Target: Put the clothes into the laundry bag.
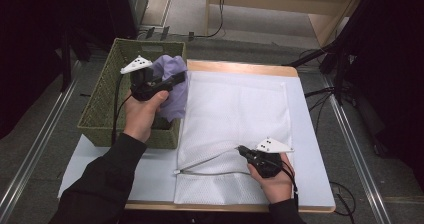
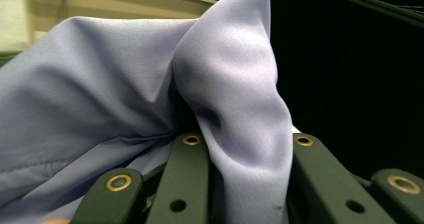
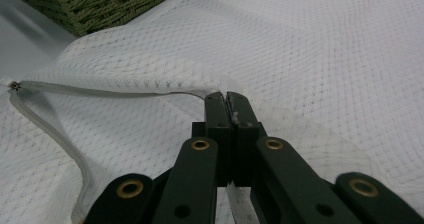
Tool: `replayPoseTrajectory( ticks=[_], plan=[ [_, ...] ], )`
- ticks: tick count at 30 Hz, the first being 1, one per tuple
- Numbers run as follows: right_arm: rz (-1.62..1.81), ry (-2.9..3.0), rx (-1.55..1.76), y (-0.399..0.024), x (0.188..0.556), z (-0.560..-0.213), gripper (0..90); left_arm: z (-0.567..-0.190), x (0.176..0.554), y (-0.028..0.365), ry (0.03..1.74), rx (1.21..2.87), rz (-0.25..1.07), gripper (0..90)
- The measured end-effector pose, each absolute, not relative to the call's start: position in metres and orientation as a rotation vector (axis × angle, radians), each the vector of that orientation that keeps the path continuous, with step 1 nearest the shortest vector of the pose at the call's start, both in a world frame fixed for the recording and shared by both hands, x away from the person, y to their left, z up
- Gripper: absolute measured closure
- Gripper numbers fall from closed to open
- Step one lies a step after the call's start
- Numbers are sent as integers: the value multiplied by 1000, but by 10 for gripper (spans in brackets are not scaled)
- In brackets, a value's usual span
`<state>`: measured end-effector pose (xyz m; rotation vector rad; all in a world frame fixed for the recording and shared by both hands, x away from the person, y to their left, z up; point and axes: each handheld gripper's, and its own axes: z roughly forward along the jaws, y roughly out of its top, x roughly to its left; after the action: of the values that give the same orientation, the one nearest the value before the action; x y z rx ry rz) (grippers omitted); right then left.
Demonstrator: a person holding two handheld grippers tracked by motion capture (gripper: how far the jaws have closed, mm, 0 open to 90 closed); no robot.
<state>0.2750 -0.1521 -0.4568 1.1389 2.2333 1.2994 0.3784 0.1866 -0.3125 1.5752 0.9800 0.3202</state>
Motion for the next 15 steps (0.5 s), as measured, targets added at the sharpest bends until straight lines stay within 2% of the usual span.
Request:
replayPoseTrajectory(
  ticks=[15],
  plan=[
    [1310,2221,1145,-154,275,-456,900,-306,349,137,814,1554,142,798]
  ],
)
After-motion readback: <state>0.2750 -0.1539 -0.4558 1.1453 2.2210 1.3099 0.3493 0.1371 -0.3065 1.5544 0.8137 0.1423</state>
